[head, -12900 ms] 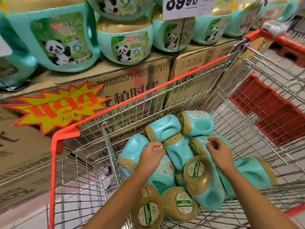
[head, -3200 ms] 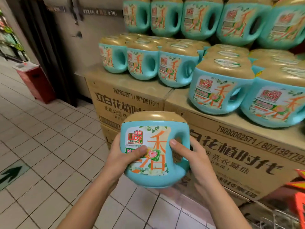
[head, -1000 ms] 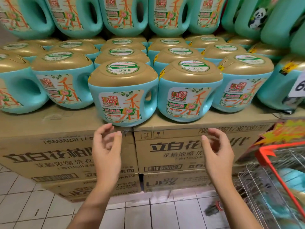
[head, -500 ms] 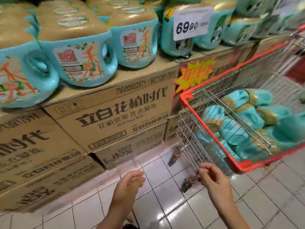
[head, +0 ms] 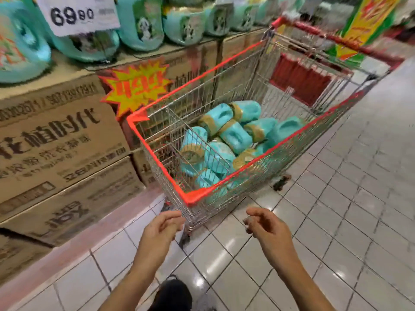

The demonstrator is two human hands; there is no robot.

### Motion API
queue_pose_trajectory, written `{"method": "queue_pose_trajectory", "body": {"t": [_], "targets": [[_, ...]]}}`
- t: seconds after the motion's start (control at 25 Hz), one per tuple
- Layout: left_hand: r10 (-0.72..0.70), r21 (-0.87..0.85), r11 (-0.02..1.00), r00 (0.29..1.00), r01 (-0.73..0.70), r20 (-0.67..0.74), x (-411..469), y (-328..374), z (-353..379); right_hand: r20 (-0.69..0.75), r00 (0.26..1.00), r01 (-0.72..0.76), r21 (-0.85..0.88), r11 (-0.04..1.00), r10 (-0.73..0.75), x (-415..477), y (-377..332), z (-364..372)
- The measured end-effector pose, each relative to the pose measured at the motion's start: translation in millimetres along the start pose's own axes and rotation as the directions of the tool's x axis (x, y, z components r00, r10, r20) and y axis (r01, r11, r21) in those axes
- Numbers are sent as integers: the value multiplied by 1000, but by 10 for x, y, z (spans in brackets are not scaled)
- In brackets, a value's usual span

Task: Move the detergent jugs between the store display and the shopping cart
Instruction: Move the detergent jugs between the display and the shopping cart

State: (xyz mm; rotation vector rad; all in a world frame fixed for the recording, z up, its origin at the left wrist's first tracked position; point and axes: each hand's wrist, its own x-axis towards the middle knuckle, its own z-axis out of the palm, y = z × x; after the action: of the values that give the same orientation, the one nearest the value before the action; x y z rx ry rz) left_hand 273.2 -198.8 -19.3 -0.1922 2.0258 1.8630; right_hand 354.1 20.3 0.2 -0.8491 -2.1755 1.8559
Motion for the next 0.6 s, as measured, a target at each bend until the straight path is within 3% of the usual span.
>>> {"method": "queue_pose_trajectory", "body": {"t": [0.2, 0.4, 0.6], "targets": [[84, -11, 996, 995, -84, 50, 370, 329, 585, -52, 999, 13, 4, 1000, -13, 435, -77, -550], [195, -49, 980, 981, -194, 20, 1135, 718, 1242, -72, 990, 118, -2, 993, -118, 1392, -392, -1008], [175, -78, 981, 984, -177, -33, 2026, 1224, 1757, -49, 982, 182, -42, 982, -184, 2582, -855, -1287]]}}
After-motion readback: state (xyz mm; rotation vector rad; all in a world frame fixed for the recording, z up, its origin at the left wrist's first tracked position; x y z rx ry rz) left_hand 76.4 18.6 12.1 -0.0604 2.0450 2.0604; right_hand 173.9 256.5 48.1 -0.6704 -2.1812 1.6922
